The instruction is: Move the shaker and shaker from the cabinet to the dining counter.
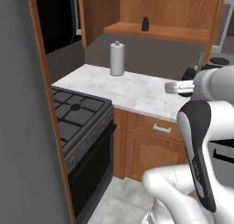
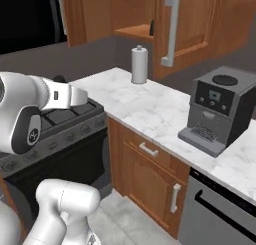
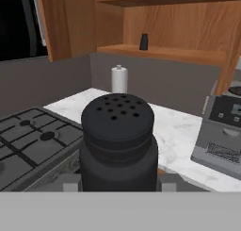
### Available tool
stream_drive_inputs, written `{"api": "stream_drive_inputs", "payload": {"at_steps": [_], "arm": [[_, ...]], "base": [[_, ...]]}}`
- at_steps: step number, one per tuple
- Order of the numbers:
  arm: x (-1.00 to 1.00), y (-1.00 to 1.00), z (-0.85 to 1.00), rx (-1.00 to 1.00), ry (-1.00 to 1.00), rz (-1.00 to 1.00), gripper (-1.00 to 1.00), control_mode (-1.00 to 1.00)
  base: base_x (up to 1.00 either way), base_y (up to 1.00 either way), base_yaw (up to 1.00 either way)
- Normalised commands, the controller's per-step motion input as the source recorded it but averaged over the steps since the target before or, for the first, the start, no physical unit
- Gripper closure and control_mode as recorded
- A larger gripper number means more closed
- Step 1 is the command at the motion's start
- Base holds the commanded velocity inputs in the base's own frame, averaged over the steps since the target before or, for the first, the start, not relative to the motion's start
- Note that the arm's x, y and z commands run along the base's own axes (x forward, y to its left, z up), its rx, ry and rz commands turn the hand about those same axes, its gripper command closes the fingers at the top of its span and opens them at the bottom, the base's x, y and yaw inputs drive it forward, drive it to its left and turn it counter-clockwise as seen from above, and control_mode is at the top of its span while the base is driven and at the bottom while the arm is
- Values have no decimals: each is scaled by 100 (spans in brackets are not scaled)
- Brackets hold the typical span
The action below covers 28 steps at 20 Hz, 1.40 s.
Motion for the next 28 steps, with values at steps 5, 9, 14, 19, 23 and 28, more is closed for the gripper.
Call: {"api": "stream_drive_inputs", "payload": {"at_steps": [5,9,14,19,23,28], "arm": [[0,0,0,0,0,0,100,100],[0,0,0,0,0,0,100,100],[0,0,0,0,0,0,100,100],[0,0,0,0,0,0,100,100],[0,0,0,0,0,0,100,100],[0,0,0,0,0,0,100,100]], "base": [[-20,-6,36],[-5,0,43],[-32,0,46],[-46,0,47],[-48,0,45],[-32,0,40]]}}
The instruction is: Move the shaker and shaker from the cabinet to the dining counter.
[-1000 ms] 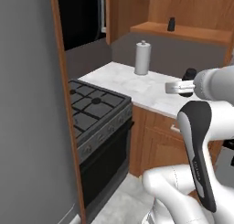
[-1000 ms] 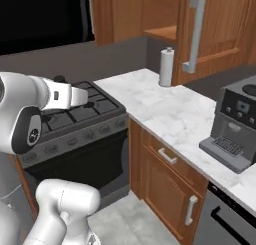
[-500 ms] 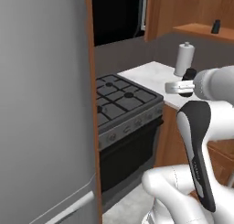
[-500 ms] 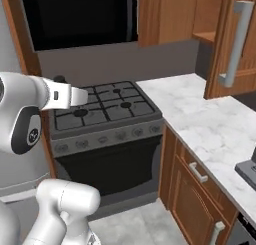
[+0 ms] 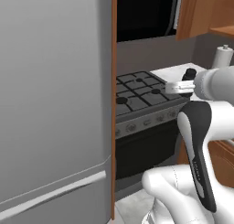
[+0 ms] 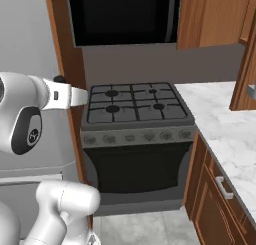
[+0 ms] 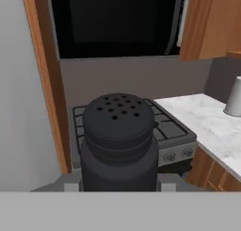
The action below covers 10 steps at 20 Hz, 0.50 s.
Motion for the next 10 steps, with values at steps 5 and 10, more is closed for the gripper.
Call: {"api": "stream_drive_inputs", "payload": {"at_steps": [5,10], "arm": [[0,0,0,0,0,0,100,100],[0,0,0,0,0,0,100,100]], "base": [[-12,-2,28],[0,2,17]]}}
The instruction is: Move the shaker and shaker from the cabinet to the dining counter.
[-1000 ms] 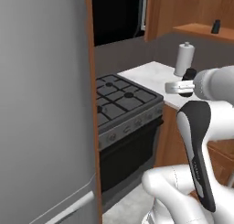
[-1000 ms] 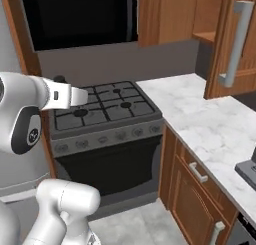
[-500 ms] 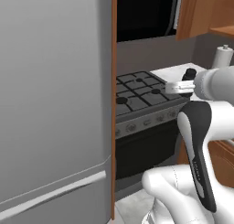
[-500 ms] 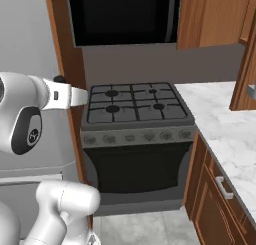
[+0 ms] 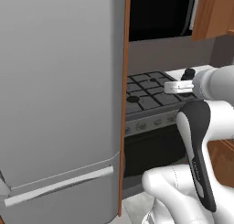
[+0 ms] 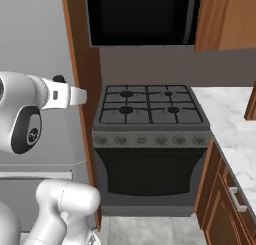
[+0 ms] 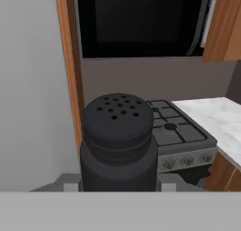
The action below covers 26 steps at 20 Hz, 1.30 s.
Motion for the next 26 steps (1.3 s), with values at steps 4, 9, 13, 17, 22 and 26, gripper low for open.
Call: {"api": "stream_drive_inputs", "payload": {"at_steps": [4,9,13,17,22,26], "arm": [[0,0,0,0,0,0,100,100],[0,0,0,0,0,0,100,100],[0,0,0,0,0,0,100,100],[0,0,0,0,0,0,100,100],[0,0,0,0,0,0,100,100],[0,0,0,0,0,0,100,100]], "base": [[-30,21,22],[-63,39,33],[-83,48,41],[-55,55,55],[-29,56,58],[-19,60,62]]}}
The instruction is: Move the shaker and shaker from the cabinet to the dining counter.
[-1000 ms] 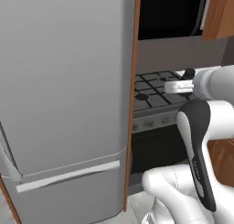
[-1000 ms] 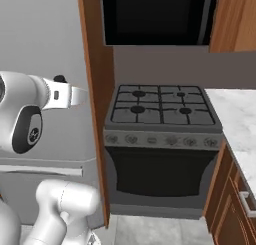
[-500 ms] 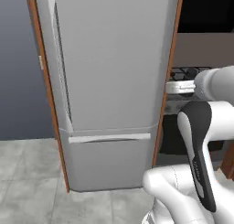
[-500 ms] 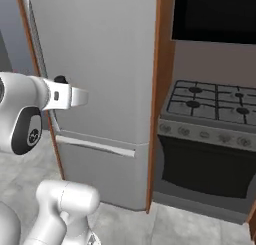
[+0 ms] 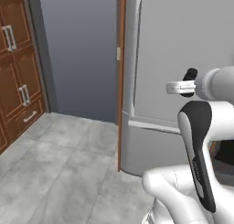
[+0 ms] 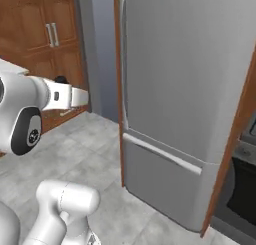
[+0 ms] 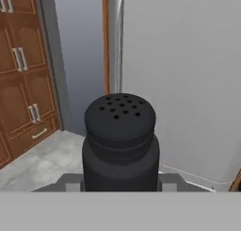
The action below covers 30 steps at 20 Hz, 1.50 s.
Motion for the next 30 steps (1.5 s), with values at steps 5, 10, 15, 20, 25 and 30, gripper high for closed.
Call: {"api": "stream_drive_inputs", "payload": {"at_steps": [5,10,15,20,25,30], "arm": [[0,0,0,0,0,0,100,100],[0,0,0,0,0,0,100,100],[0,0,0,0,0,0,100,100],[0,0,0,0,0,0,100,100],[0,0,0,0,0,0,100,100],[0,0,0,0,0,0,100,100]], "base": [[-5,80,72],[-17,79,73],[-8,63,70],[-8,49,70],[-26,38,71],[-11,20,67]]}}
